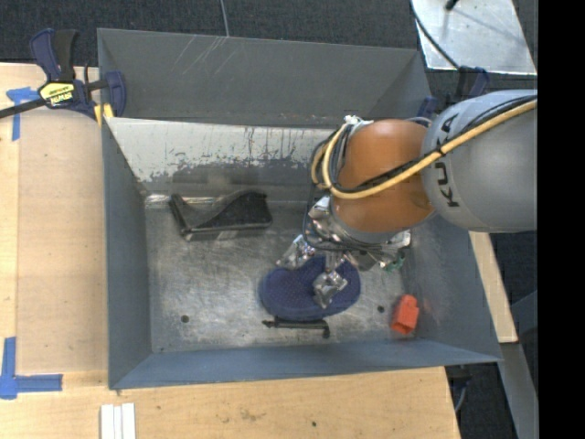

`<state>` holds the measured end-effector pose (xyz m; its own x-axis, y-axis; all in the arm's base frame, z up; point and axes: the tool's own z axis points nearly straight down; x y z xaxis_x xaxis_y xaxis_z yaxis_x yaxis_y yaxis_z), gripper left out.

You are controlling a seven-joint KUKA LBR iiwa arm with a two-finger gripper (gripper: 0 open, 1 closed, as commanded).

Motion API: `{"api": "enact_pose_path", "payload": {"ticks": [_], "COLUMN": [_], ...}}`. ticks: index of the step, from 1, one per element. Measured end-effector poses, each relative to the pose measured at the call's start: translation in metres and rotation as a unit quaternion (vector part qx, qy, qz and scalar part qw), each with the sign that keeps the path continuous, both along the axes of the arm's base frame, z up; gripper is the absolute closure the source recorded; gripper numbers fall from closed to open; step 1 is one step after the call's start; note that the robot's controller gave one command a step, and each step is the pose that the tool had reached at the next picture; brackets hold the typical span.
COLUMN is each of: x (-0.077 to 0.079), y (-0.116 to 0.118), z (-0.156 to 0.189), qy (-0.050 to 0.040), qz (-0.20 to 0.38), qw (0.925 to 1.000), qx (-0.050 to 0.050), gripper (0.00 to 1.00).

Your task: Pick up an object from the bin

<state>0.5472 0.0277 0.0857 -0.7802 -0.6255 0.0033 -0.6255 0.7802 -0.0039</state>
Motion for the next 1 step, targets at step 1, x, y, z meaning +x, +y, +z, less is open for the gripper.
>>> {"api": "enact_pose_path", "payload": {"ticks": [1], "x": [-0.0445], "y": [-0.0443], "z": [0.176], "qy": [-0.005], "qz": [0.089], "qw": [0.996], "qx": [0.001], "gripper": [1.0]}}
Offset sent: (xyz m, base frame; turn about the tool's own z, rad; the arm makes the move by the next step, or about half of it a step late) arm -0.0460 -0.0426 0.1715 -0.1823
